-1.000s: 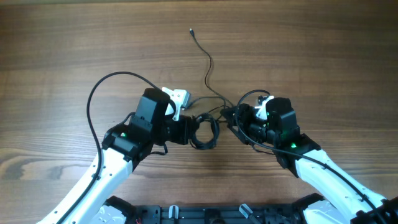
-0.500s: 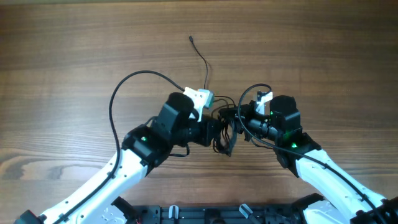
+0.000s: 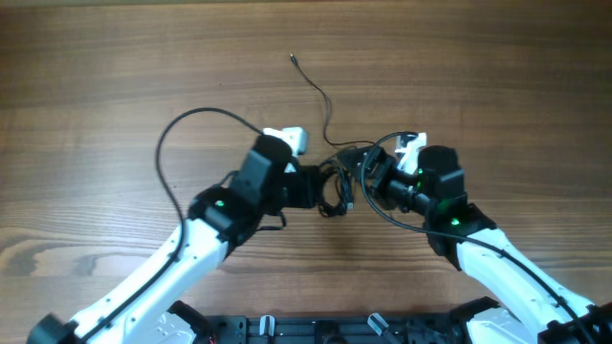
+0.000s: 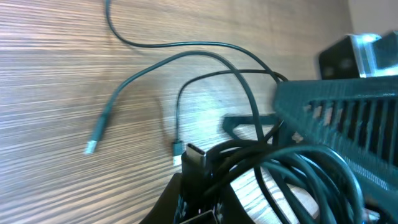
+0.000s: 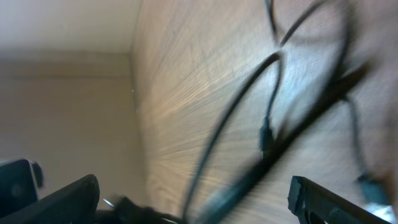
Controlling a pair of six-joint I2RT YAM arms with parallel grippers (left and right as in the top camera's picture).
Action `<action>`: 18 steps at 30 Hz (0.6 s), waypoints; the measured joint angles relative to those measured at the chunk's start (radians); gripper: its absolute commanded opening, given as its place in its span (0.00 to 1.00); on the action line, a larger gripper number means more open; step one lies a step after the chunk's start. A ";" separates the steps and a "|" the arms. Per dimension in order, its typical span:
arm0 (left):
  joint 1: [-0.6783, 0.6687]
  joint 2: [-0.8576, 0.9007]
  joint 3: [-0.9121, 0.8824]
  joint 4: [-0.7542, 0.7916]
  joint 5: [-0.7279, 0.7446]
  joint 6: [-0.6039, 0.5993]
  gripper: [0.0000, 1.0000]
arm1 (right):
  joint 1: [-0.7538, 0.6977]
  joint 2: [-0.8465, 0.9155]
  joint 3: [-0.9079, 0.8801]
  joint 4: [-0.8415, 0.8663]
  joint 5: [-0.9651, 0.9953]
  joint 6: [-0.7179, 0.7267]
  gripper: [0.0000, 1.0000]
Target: Untangle cables
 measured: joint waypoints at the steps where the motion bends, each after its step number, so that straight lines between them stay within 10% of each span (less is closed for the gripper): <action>1: 0.030 -0.026 0.000 -0.024 0.000 0.004 0.04 | -0.032 -0.006 0.000 0.005 -0.018 -0.053 1.00; 10: 0.083 -0.042 0.000 -0.138 -0.123 -0.053 0.04 | -0.014 -0.216 0.000 -0.004 -0.334 -0.542 0.79; 18: 0.083 -0.042 0.000 -0.238 -0.261 -0.116 0.04 | 0.219 -0.218 0.068 -0.214 -0.043 -0.784 0.70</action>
